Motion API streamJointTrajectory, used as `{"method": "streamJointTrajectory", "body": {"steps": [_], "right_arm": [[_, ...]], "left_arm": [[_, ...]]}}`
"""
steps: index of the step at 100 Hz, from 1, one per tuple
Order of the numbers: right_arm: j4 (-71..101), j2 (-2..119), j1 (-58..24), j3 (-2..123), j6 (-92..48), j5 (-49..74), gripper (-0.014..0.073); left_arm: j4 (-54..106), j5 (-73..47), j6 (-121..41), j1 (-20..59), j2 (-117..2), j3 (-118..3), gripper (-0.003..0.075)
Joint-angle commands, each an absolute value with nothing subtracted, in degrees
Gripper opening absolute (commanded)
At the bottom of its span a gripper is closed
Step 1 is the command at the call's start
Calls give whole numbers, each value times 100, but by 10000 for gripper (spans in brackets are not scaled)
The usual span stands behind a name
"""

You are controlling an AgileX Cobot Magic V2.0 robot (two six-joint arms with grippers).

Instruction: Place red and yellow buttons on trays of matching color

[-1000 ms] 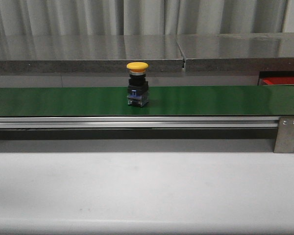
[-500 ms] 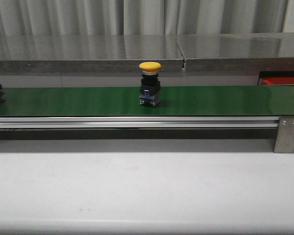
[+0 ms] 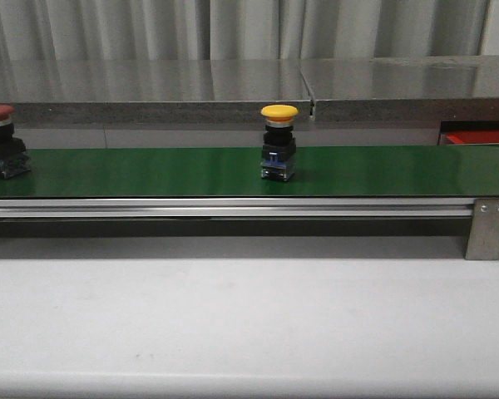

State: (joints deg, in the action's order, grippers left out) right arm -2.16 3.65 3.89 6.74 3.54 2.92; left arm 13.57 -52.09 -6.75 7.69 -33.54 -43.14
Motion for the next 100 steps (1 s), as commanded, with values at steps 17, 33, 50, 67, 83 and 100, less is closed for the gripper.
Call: {"method": "streamJointTrajectory", "body": {"steps": [17, 33, 50, 67, 83, 100], "right_arm": [[-294, 1604, 410, 1787, 319, 543, -117], [-294, 2552, 396, 2574, 223, 1002, -117], [-294, 3394, 139, 3322, 173, 1279, -117], [-295, 4287, -196, 4045, 173, 1783, -117], [-295, 5136, -499, 4747, 173, 2325, -113], [-295, 5972, -833, 5478, 173, 2980, 46]], "left_arm": [[1439, -5030, -672, 806, -2911, -4300, -20], [1416, -5046, -672, 806, -2872, -4300, -20], [1437, -5055, -672, 806, -2872, -4300, -20], [1437, -5055, -672, 806, -2872, -4300, -20], [1437, -5055, -672, 806, -2872, -4300, -20], [1437, -5055, -672, 806, -2872, -4291, -20]]}}
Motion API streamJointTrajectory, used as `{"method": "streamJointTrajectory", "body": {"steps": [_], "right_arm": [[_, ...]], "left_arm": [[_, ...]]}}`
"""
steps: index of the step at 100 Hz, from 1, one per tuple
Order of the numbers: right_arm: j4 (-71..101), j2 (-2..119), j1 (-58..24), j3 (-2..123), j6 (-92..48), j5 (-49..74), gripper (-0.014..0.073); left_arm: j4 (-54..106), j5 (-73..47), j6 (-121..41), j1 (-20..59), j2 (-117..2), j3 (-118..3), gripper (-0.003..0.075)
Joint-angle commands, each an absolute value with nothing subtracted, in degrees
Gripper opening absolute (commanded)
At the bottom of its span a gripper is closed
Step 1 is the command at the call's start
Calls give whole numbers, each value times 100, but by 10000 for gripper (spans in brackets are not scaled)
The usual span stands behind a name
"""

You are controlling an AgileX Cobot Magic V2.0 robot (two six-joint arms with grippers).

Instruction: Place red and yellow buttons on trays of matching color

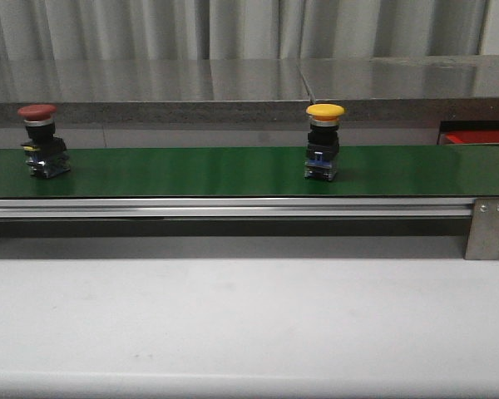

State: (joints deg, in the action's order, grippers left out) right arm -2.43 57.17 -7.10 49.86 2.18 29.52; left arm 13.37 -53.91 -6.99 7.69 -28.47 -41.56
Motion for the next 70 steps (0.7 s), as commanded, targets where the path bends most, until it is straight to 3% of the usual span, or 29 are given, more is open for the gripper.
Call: {"method": "streamJointTrajectory", "body": {"steps": [1, 19, 28, 70], "right_arm": [[-295, 6039, -847, 5508, 173, 3012, 58], [-295, 6736, -1157, 6157, 173, 3595, 417], [-295, 7019, -1291, 6403, 173, 3778, 528], [-214, 8395, -1597, 7924, 100, 5150, 551]], "left_arm": [[1437, -5055, -672, 806, -2872, -4291, -20], [1437, -5055, -672, 806, -2872, -4291, -20], [1437, -5055, -672, 806, -2872, -4291, -20], [1437, -5055, -672, 806, -2872, -4291, -20]]}}
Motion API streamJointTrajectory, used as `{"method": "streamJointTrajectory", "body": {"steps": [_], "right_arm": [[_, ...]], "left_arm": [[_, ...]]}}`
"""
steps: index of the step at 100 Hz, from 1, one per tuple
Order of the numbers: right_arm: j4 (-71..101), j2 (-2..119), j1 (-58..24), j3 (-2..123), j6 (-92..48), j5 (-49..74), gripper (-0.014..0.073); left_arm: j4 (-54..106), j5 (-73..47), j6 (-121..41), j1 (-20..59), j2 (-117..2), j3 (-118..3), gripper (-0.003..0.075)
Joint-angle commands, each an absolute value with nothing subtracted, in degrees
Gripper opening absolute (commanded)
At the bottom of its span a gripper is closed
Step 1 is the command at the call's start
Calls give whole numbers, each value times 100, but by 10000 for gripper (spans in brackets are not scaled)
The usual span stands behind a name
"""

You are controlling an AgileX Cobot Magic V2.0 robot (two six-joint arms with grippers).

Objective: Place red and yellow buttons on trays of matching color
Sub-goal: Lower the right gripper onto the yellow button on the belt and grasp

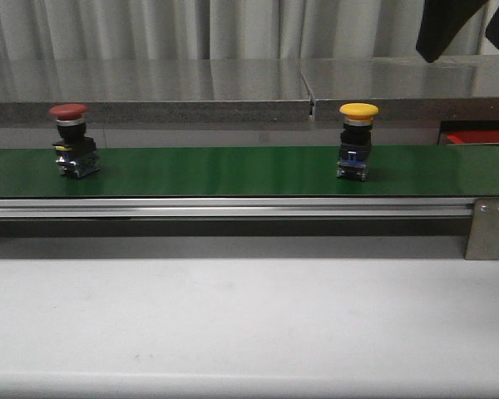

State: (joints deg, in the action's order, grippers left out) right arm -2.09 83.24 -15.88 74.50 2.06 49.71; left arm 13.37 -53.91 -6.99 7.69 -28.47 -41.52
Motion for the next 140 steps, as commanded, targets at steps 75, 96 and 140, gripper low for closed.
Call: {"method": "streamJointTrajectory", "body": {"steps": [75, 96, 140], "right_arm": [[215, 10430, -1181, 9752, -30, 6039, 549], [234, 10716, -1077, 9752, -30, 5896, 403], [247, 10522, -1077, 9752, -30, 5860, 225]], "left_arm": [[1437, -5055, -672, 806, -2872, -4291, -20], [1437, -5055, -672, 806, -2872, -4291, -20], [1437, -5055, -672, 806, -2872, -4291, -20]]}}
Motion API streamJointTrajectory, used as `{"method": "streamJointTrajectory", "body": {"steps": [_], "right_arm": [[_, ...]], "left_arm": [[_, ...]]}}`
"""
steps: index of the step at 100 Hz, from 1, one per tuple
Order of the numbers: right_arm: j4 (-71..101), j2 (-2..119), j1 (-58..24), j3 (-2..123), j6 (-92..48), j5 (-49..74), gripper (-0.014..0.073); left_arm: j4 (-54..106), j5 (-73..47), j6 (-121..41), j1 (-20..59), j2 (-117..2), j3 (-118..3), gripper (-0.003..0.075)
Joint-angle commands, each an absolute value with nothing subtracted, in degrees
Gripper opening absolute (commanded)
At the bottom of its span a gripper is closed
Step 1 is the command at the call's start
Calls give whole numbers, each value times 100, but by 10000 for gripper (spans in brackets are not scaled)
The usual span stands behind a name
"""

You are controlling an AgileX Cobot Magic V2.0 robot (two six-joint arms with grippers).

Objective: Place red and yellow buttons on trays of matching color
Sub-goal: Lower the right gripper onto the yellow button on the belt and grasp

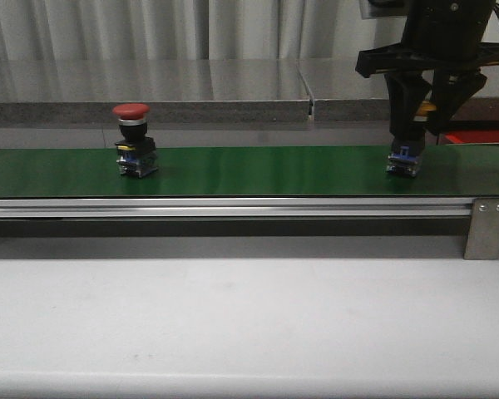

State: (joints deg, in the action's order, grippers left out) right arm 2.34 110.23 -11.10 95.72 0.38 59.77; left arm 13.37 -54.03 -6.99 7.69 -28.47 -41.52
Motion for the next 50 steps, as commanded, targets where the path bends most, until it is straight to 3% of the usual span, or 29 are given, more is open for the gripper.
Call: {"method": "streamJointTrajectory", "body": {"steps": [1, 50], "right_arm": [[247, 10512, -1077, 9752, -30, 5865, 225], [0, 9894, -780, 9736, 0, 6326, 225]], "left_arm": [[1437, -5055, -672, 806, -2872, -4291, -20], [1437, -5055, -672, 806, -2872, -4291, -20]]}}
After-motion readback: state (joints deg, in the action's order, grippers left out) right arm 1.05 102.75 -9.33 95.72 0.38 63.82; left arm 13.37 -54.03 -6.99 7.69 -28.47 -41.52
